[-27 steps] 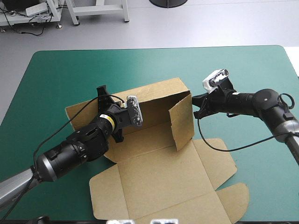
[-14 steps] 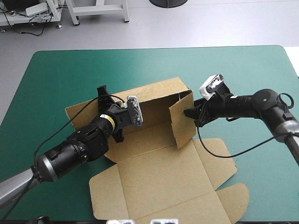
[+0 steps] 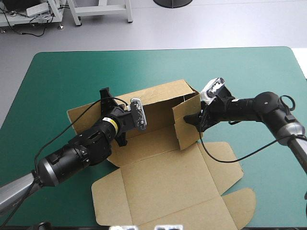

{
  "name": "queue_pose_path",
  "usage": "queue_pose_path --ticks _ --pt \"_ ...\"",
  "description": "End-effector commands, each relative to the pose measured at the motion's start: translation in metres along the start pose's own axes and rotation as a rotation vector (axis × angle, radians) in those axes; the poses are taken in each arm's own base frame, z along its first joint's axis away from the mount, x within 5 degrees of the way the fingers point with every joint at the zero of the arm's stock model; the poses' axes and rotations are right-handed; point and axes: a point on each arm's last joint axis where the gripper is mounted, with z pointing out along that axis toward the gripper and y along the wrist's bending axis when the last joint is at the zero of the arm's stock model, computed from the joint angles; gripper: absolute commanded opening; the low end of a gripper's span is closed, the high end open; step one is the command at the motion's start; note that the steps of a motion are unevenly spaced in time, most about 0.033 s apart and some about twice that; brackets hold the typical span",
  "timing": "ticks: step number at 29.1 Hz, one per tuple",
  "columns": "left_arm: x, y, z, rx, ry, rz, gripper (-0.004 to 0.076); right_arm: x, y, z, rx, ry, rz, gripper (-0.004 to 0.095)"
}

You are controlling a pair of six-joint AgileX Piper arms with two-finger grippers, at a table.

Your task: Fold the box

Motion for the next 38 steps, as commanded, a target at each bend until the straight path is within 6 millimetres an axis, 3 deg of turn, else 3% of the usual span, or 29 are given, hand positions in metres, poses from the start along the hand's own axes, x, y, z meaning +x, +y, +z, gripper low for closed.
queue_pose_path --ticks 1,5,11,16,24,28,32,38 --pt "-0.006 0.005 -0.009 0.0 -0.066 -0.056 -0.0006 -0.015 0.009 -0.002 0.046 -0.037 -0.038 0.0691" --pt "-0.006 0.005 -0.009 0.0 -0.066 -0.056 -0.0006 -0.018 0.014 0.006 0.117 -0.024 -0.02 0.0667" --pt "-0.006 0.005 -0.009 0.0 -0.066 -0.056 -0.0006 -0.021 0.026 0.017 0.191 0.005 -0.028 0.0547" --pt "-0.006 0.005 -0.009 0.0 -0.065 -0.056 -0.0006 -0.027 0.033 0.022 0.238 -0.029 0.002 0.0534" --pt "-0.006 0.005 -0.009 0.0 -0.065 -0.056 -0.0006 -0.033 0.033 0.023 0.289 -0.091 0.067 0.053" --pt "-0.006 0.005 -0.009 -0.002 -0.065 -0.061 -0.0006 -0.035 0.029 0.021 0.335 -0.106 0.033 0.0457" --pt "-0.006 0.005 -0.009 -0.002 -0.065 -0.061 -0.0006 -0.036 0.028 0.021 0.344 -0.123 0.041 0.0448" --pt "-0.007 0.002 -0.004 0.007 -0.057 -0.065 -0.0006 -0.035 0.023 0.027 0.365 -0.139 0.053 0.0276"
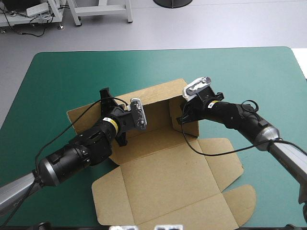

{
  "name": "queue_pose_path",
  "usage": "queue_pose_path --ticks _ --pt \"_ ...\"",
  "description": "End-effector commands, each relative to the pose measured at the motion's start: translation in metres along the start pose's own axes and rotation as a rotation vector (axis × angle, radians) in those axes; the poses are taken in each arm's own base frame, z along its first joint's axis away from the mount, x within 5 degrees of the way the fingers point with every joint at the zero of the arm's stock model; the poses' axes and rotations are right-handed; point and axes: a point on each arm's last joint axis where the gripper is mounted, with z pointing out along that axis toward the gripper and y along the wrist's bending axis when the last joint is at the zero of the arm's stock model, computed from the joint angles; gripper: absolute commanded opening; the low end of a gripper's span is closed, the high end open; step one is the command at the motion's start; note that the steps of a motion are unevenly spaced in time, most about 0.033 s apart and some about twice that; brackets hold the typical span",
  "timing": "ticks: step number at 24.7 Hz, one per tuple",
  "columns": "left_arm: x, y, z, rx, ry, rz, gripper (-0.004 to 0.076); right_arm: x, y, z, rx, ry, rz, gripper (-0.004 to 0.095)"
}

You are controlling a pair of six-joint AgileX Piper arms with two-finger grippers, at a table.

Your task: Fold the box

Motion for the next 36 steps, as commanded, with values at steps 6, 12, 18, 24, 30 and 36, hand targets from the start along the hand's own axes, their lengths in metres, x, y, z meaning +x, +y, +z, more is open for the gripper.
queue_pose_path --ticks 6,12,18,24,30,36 --pt "-0.007 0.003 -0.005 0.006 -0.057 -0.055 -0.0006 -0.016 -0.002 -0.009 0.024 -0.092 0.022 -0.0018" --pt "-0.011 0.001 -0.015 0.01 -0.075 -0.053 0.009 -0.015 -0.001 -0.009 0.008 -0.085 0.05 -0.0019" --pt "-0.016 -0.007 -0.035 0.023 -0.082 -0.035 0.0434 -0.016 -0.001 -0.009 0.011 -0.089 0.069 -0.0019" --pt "-0.018 -0.007 -0.054 0.022 -0.034 -0.023 0.0456 -0.016 -0.001 -0.009 0.016 -0.097 0.073 -0.0019" --pt "-0.035 0.006 -0.094 0.015 -0.056 -0.073 0.0456 -0.016 -0.002 -0.009 0.018 -0.099 0.097 -0.0019" --pt "-0.052 0.01 -0.148 0.148 -0.115 -0.183 0.02 -0.016 -0.002 -0.009 0.013 -0.093 0.115 -0.0018"
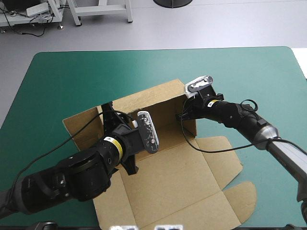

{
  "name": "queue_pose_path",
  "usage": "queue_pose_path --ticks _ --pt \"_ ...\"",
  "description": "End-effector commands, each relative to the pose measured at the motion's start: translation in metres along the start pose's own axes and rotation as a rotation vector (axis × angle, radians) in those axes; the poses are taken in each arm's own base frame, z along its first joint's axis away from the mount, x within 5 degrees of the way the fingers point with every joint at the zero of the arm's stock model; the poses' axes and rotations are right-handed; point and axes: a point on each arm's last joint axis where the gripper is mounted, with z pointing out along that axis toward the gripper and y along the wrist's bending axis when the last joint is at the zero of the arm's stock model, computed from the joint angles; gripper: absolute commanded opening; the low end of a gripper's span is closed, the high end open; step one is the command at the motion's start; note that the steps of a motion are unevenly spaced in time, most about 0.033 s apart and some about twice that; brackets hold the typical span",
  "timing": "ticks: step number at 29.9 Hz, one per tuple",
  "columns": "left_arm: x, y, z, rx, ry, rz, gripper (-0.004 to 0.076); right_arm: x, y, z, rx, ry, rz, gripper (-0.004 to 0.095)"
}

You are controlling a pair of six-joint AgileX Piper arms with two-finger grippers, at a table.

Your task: Fold the box

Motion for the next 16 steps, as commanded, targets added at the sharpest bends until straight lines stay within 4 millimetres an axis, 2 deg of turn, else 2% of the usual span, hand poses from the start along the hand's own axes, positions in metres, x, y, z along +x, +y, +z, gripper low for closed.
queue_pose_path --ticks 1,2,6,12,14,16 --pt "-0.009 0.01 -0.041 0.078 -0.097 -0.099 0.0094 -0.016 0.002 -0.013 0.005 -0.08 0.026 -0.0018" --pt "-0.011 0.011 -0.047 0.105 -0.119 -0.113 -0.001 -0.016 0.002 -0.014 0.003 -0.077 0.025 -0.0018" --pt "-0.018 0.014 -0.064 0.218 -0.179 -0.169 0.0001 -0.015 0.002 -0.014 -0.006 -0.056 0.018 -0.0018" --pt "-0.022 0.011 -0.079 0.422 -0.213 -0.269 0.0001 -0.013 -0.011 -0.016 0.012 -0.027 0.076 -0.0018" --pt "-0.021 0.022 -0.082 0.401 -0.221 -0.33 0.0001 -0.01 -0.016 -0.017 0.016 -0.005 0.087 -0.0018" --pt "-0.017 0.044 -0.085 0.3 -0.237 -0.397 0.0001 -0.008 -0.019 -0.017 0.017 0.015 0.084 -0.0018"
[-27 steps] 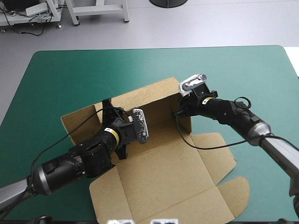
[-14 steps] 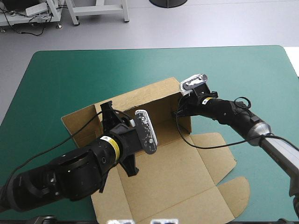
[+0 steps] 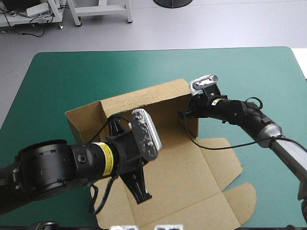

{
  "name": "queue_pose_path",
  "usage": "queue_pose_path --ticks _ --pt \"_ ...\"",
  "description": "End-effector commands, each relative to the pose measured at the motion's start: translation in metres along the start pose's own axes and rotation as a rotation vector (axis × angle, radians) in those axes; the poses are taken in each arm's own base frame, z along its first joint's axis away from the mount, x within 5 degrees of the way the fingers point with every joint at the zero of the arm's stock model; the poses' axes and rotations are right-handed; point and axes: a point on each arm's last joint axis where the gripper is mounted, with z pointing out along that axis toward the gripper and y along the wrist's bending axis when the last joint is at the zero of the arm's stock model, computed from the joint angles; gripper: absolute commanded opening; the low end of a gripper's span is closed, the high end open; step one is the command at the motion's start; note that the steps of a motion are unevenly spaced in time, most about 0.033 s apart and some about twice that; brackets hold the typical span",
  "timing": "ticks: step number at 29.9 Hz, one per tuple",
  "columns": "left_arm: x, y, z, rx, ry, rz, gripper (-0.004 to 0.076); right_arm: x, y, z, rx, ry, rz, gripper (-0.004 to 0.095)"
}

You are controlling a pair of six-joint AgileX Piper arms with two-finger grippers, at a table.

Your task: Fold the box

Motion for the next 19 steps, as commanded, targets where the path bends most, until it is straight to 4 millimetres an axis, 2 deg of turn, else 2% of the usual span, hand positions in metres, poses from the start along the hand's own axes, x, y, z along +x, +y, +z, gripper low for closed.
queue_pose_path --ticks 1,6,10,14,16,19 --pt "-0.003 0.034 -0.036 -0.144 -0.088 -0.107 0.0001 -0.01 -0.004 -0.015 0.002 -0.023 0.013 -0.0018" --pt "-0.008 0.083 -0.092 -0.341 -0.236 -0.24 0.0001 -0.008 -0.003 -0.015 -0.003 -0.005 0.007 -0.0018" --pt "0.002 0.122 -0.129 -0.651 -0.264 -0.325 0.0001 -0.006 -0.003 -0.015 -0.013 0.019 0.003 -0.0018" --pt "0.025 0.156 -0.143 -0.92 -0.156 -0.423 0.0001 -0.003 -0.002 -0.015 -0.021 0.048 -0.003 -0.0018" --pt "0.039 0.173 -0.137 -0.977 -0.06 -0.482 0.0001 -0.002 -0.002 -0.015 -0.02 0.056 -0.002 -0.0018" --pt "0.064 0.199 -0.119 -0.935 0.038 -0.615 0.0001 -0.001 -0.002 -0.015 -0.024 0.066 -0.001 -0.0018"
